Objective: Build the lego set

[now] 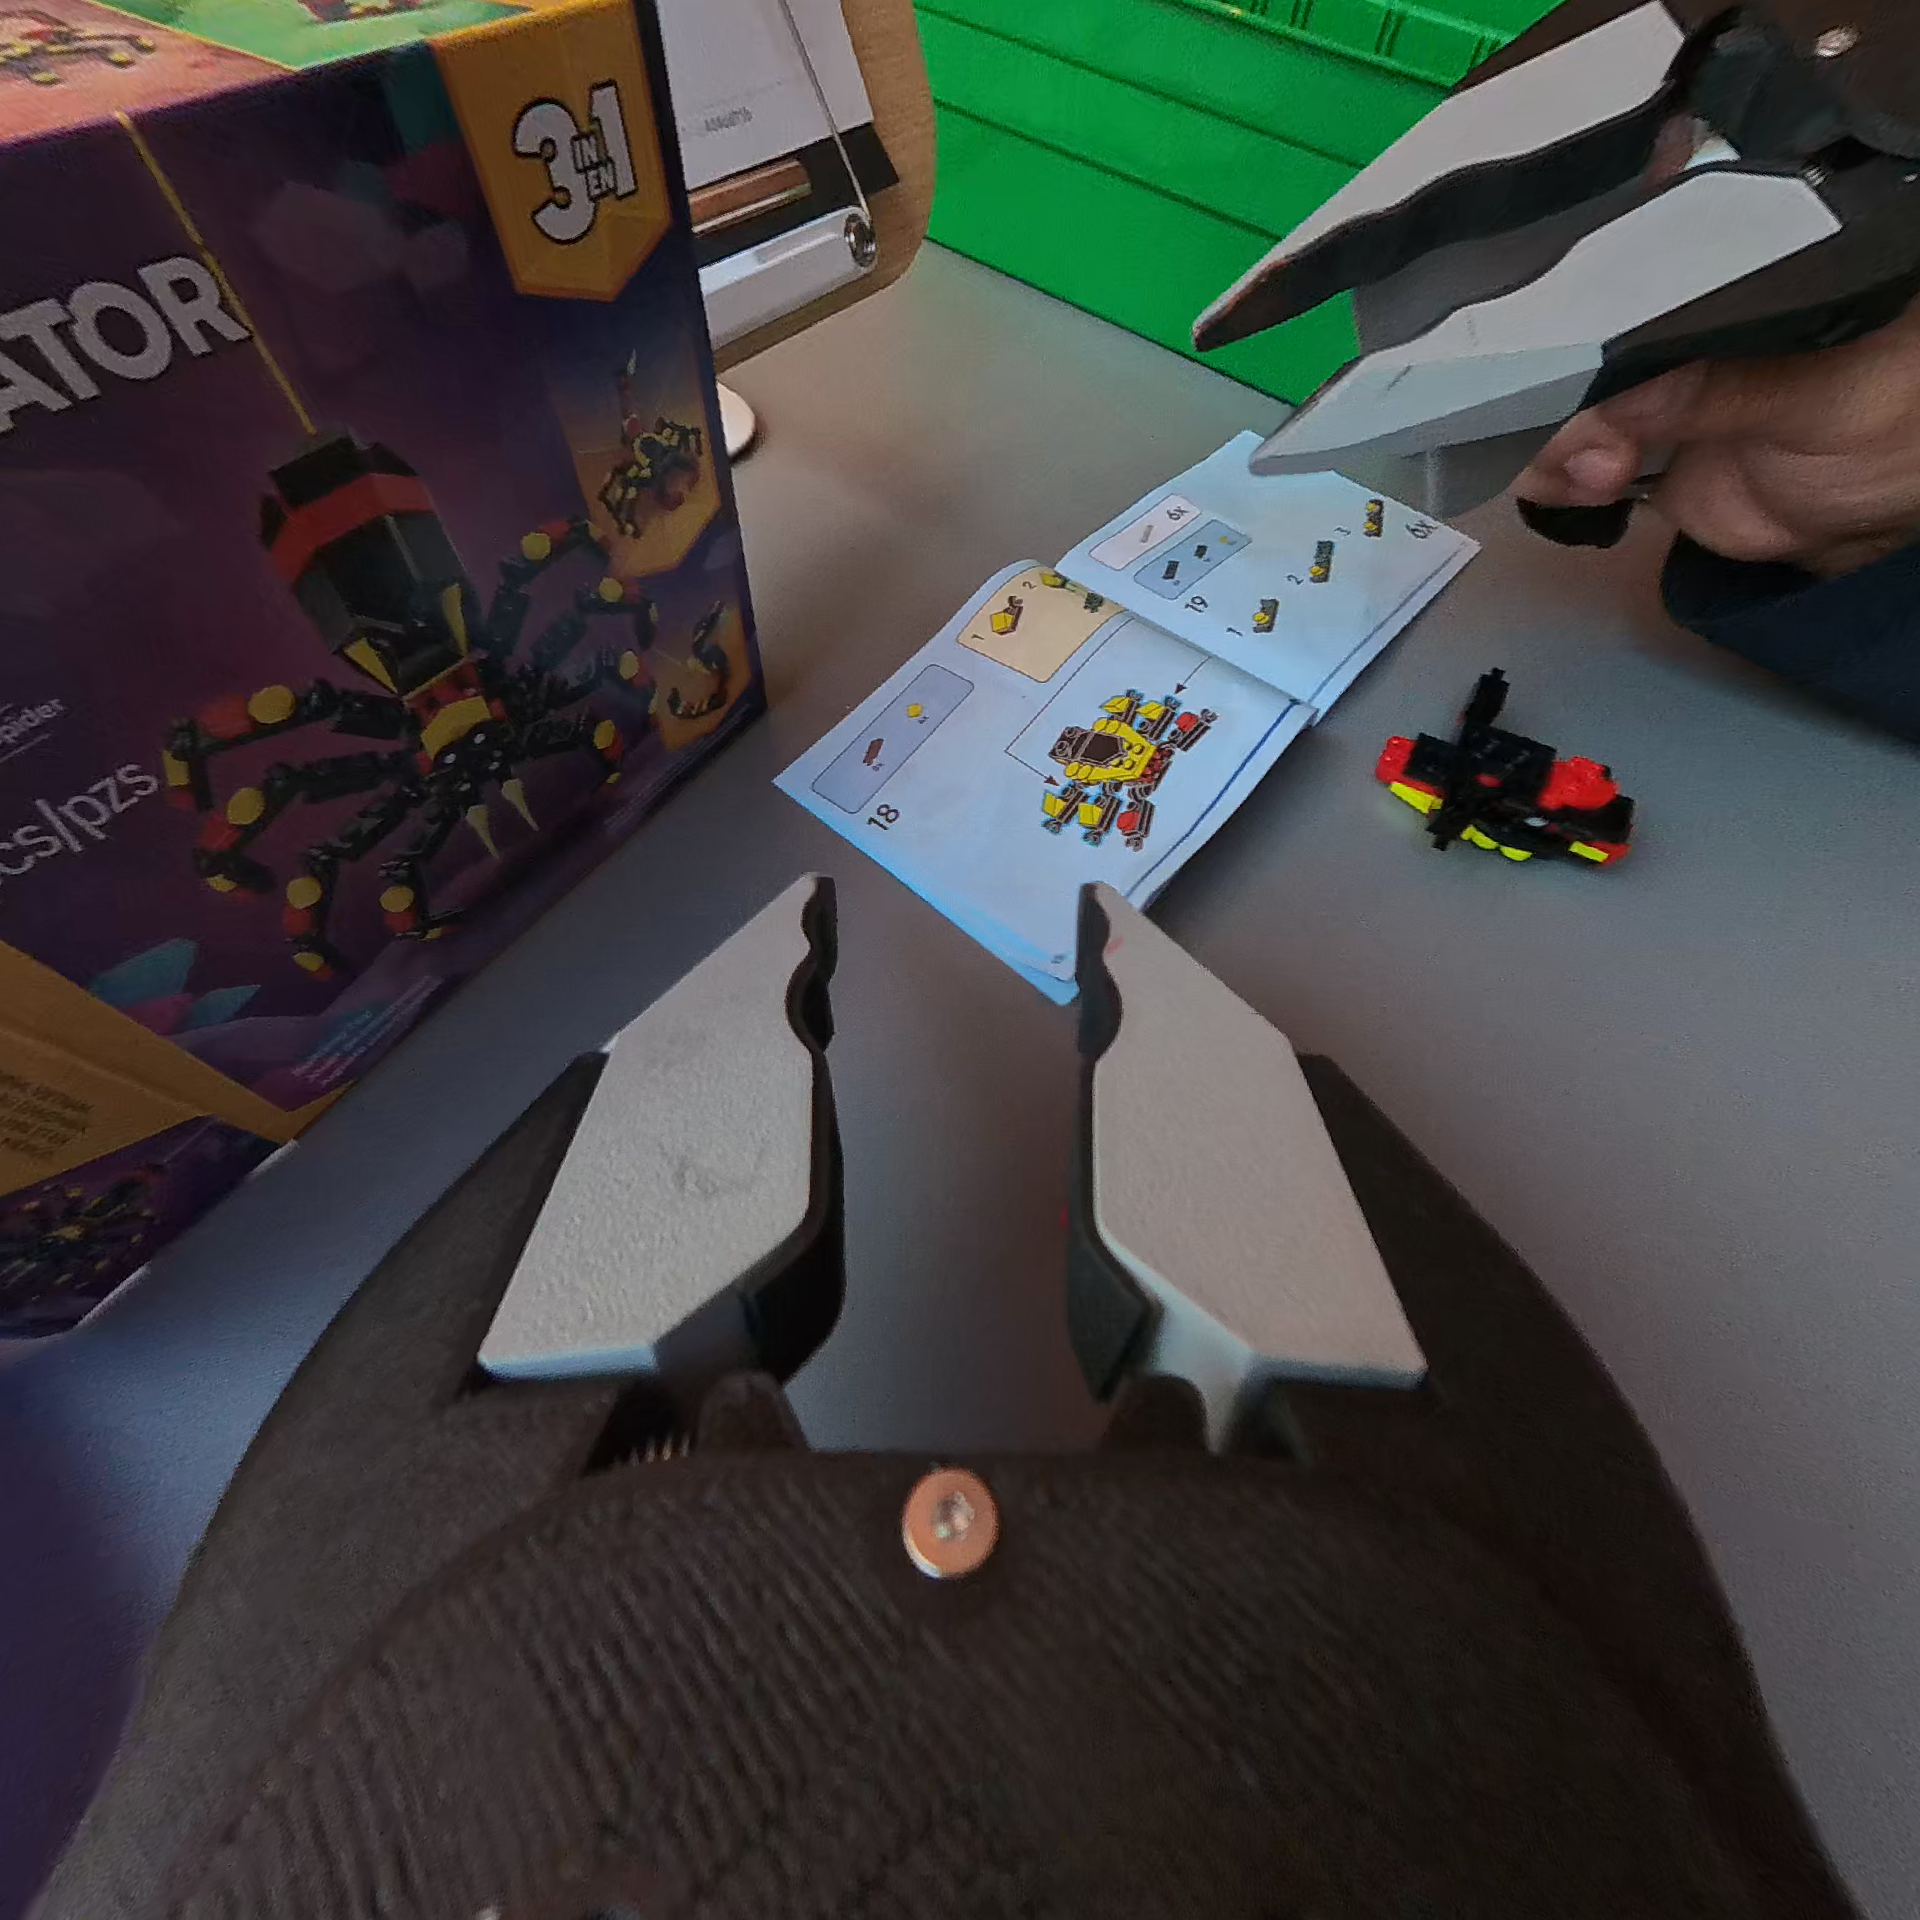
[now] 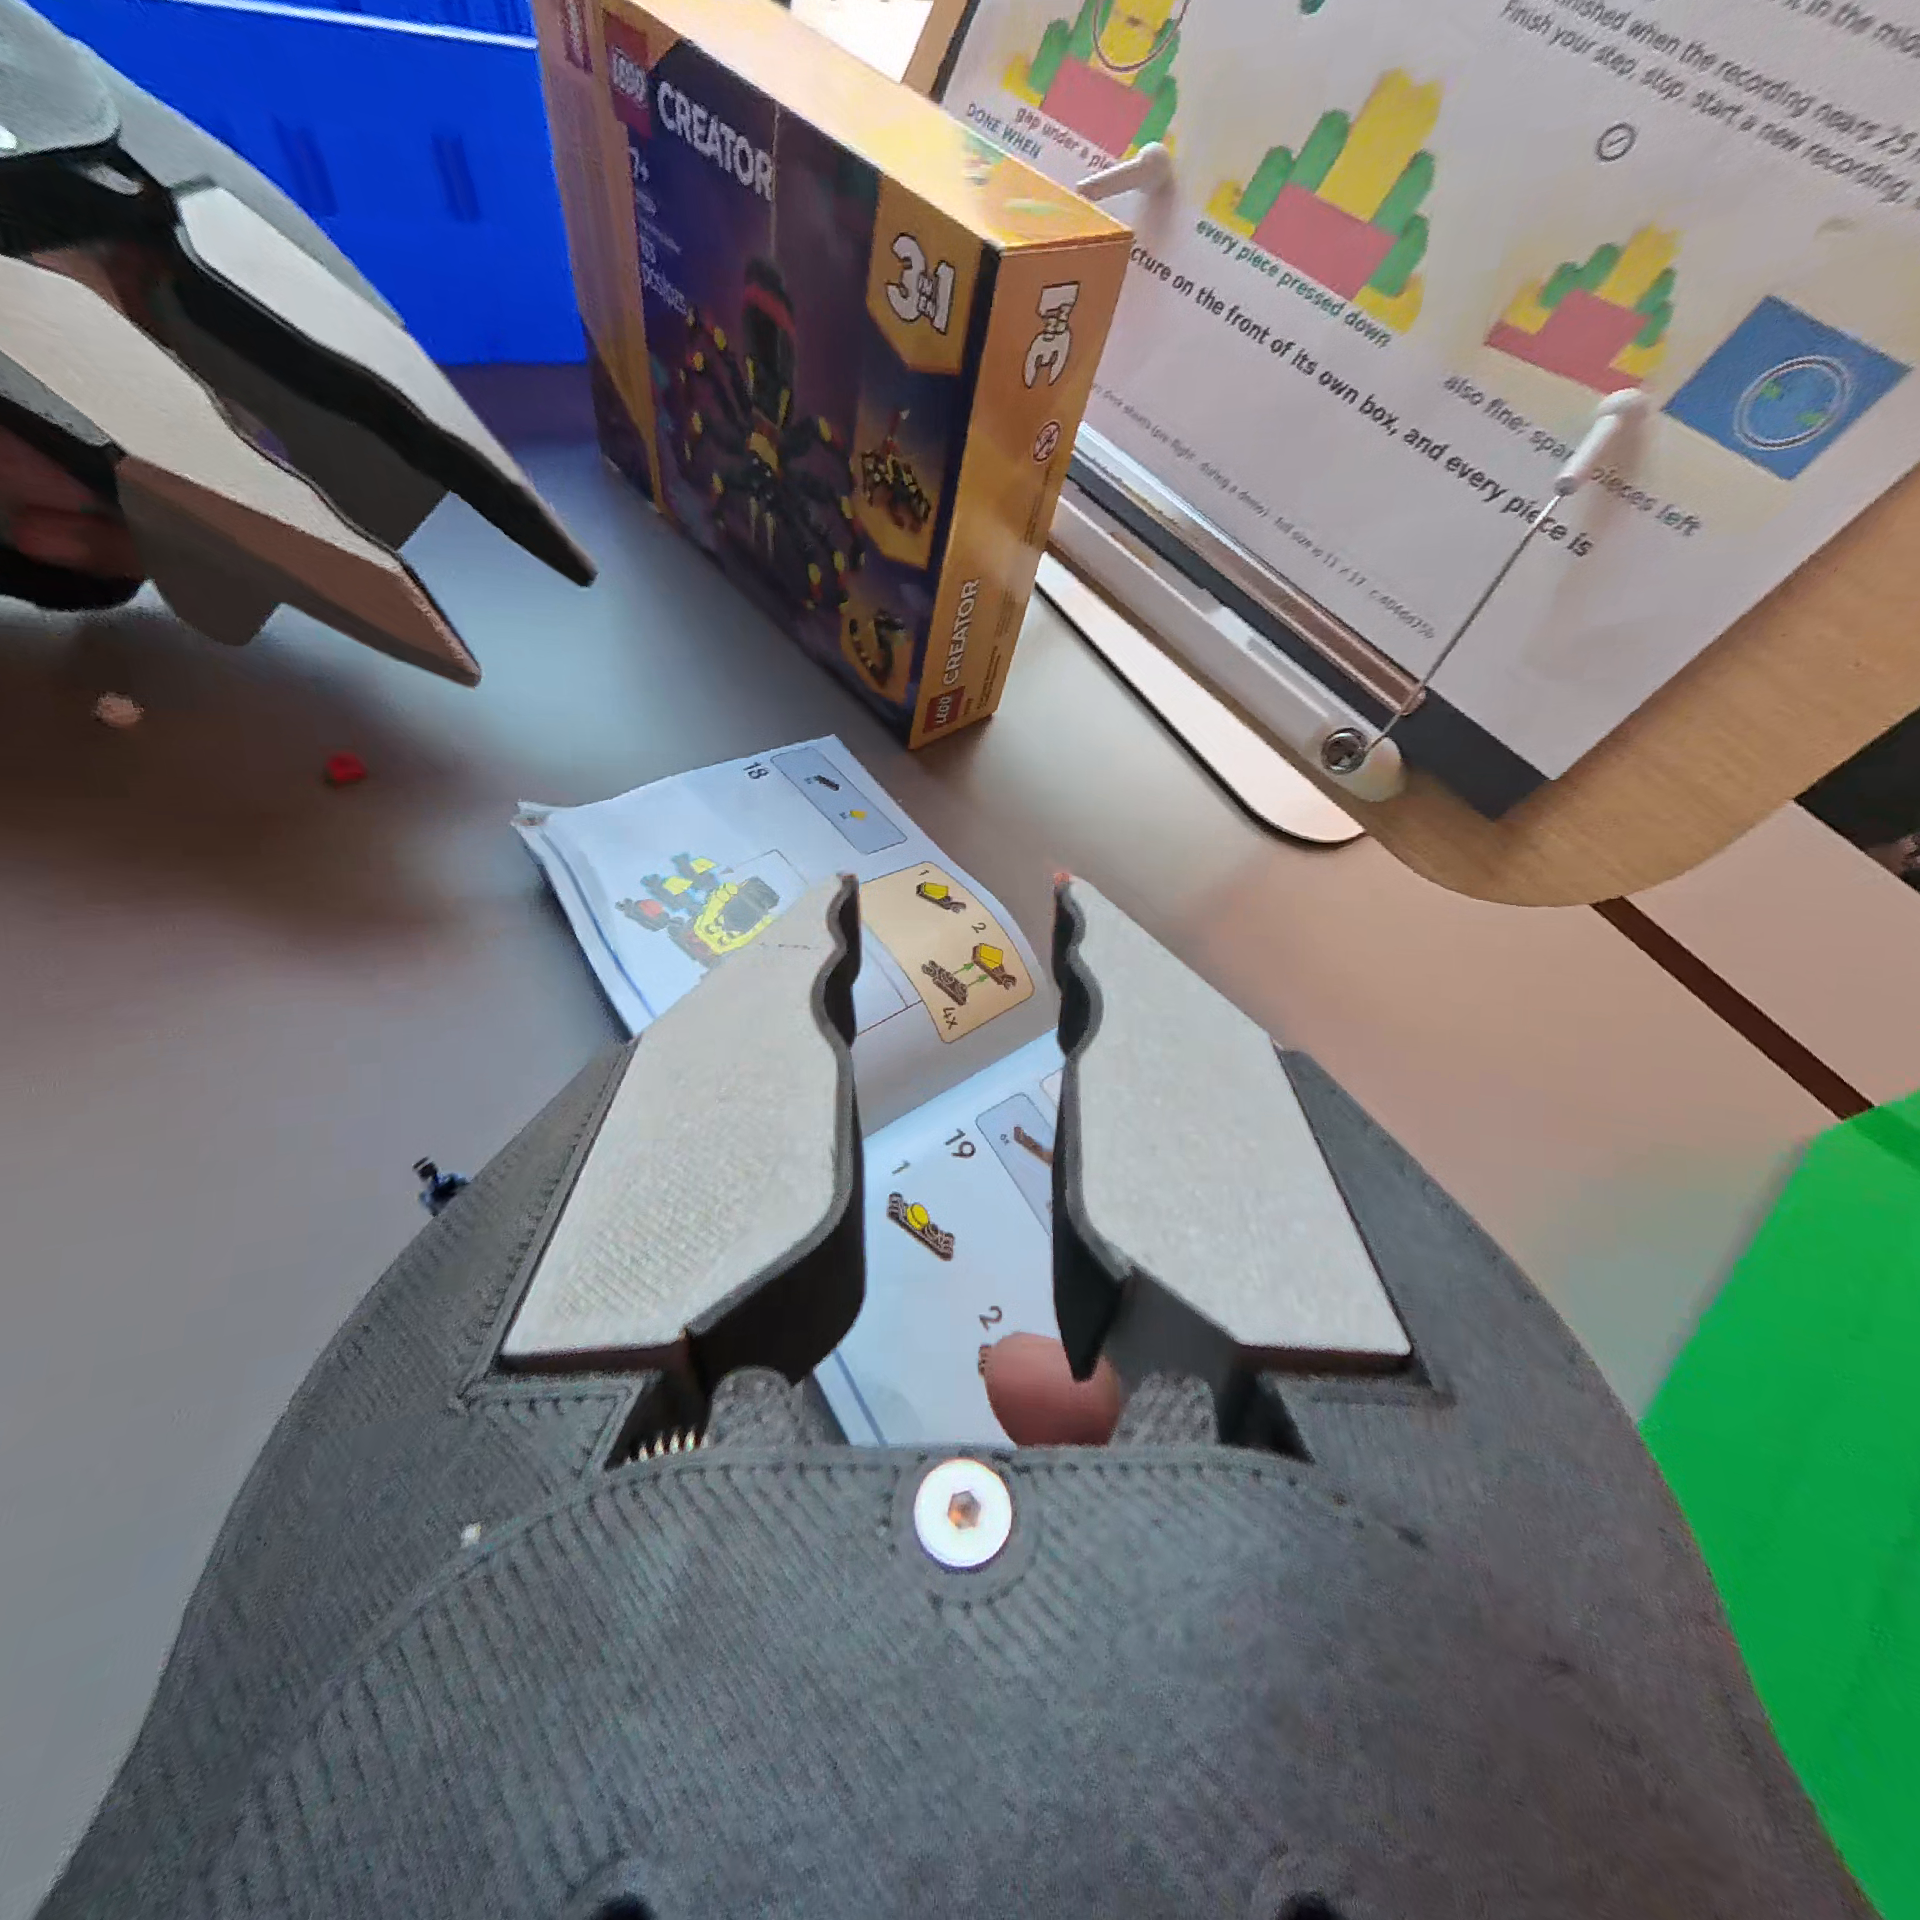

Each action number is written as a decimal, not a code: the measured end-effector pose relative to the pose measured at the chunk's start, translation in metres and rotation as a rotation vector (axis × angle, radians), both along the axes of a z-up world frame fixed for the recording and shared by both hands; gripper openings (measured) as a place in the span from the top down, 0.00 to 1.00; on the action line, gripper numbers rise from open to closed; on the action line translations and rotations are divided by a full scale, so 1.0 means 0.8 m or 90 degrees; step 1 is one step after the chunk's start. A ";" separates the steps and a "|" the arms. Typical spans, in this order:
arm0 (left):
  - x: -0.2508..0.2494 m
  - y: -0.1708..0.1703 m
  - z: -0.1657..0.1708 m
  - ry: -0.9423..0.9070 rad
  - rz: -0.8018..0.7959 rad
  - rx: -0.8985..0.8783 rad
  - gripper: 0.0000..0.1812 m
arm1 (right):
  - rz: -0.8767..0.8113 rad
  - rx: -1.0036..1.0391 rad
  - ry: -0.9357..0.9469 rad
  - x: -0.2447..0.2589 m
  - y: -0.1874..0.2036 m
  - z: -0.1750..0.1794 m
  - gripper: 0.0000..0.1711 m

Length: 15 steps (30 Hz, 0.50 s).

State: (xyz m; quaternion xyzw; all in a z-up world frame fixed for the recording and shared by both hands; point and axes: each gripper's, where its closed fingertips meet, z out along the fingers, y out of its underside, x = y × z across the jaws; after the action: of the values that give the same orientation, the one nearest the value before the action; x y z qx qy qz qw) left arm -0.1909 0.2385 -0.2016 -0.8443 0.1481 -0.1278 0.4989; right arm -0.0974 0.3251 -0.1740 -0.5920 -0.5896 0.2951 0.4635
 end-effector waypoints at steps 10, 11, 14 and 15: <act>0.016 -0.003 -0.015 0.045 -0.029 -0.019 0.76 | 0.225 0.027 -0.179 0.056 -0.076 -0.027 0.78; 0.016 -0.003 -0.013 0.049 -0.026 -0.016 0.76 | 0.246 0.029 -0.194 0.062 -0.084 -0.029 0.78; 0.012 -0.002 -0.008 0.059 -0.011 -0.003 0.76 | 0.295 0.022 -0.218 0.071 -0.110 -0.034 0.78; 0.009 -0.001 -0.007 0.062 -0.003 -0.002 0.76 | 0.316 0.020 -0.223 0.073 -0.120 -0.035 0.78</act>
State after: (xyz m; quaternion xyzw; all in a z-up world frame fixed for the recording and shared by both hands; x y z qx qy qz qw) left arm -0.1834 0.2378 -0.2072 -0.8498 0.1741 -0.0882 0.4897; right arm -0.0391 0.2289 -0.2022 -0.4644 -0.7919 0.2836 0.2773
